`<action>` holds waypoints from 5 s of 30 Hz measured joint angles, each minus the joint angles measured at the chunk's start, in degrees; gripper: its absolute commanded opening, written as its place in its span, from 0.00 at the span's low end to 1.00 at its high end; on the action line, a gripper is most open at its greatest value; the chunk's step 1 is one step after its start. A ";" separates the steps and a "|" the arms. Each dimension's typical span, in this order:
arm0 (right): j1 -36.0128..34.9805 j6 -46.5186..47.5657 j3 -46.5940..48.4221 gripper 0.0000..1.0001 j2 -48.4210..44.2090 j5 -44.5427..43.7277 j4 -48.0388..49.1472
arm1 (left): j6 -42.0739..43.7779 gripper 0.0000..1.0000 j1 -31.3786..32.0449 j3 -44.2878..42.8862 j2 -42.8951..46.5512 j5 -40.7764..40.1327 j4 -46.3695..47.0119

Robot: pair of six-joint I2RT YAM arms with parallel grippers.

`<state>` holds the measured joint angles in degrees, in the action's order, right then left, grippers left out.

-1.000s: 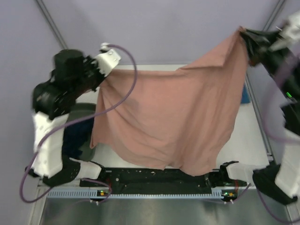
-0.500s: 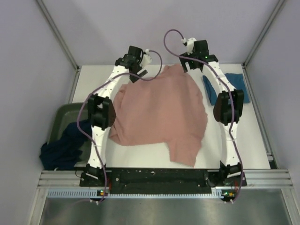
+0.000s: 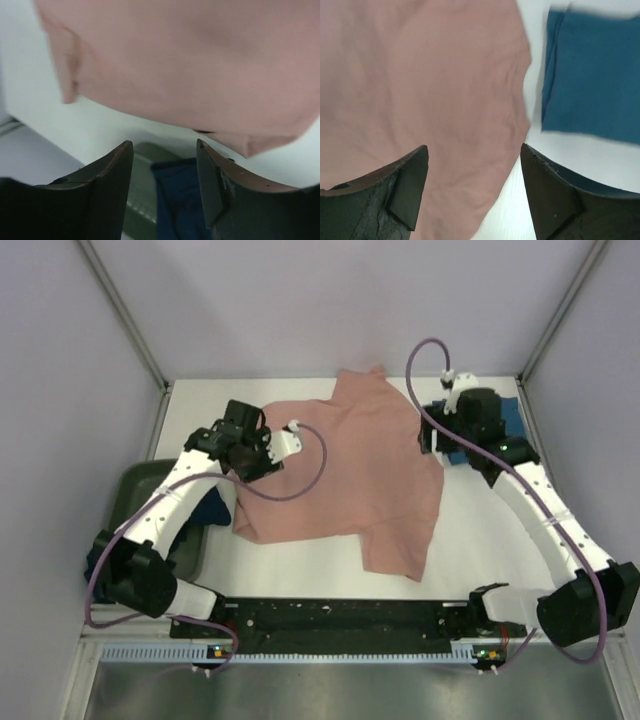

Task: Fold and stack the t-shirts
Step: Flatten out the tshirt, then fold the flattened tshirt in 1/3 of the way

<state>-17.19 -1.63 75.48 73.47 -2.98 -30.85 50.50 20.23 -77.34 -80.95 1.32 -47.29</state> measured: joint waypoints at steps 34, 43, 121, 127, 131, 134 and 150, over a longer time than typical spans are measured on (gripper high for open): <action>4.33 -19.58 -34.62 0.00 -18.80 6.01 -3.82 | -8.13 0.59 1.25 27.89 -3.96 -2.16 6.25; 4.35 -17.35 -34.21 0.00 -17.53 4.94 -5.79 | -13.18 0.50 1.31 27.71 -3.23 5.55 5.22; 18.67 -16.02 -30.69 0.00 -25.49 30.97 -9.62 | -18.60 0.00 -9.16 12.74 5.44 -9.57 8.72; 13.00 -20.92 -41.00 0.00 -28.13 29.79 -9.51 | -21.09 0.00 -12.13 25.22 5.70 -8.11 6.36; 12.79 -22.16 -40.92 0.00 -23.69 27.63 -3.19 | -22.14 0.00 -14.10 24.24 3.54 -8.13 6.25; 12.79 -21.77 -39.98 0.00 -16.20 27.04 2.60 | -22.45 0.00 -14.67 20.96 -0.70 -8.11 6.43; 14.38 -14.27 -18.27 0.00 17.53 25.35 12.39 | -23.63 0.00 -14.95 -2.45 -22.38 -8.50 5.20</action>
<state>-2.81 -15.90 57.21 91.00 22.37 -18.46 26.87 5.28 -79.79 -103.33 -7.18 -42.09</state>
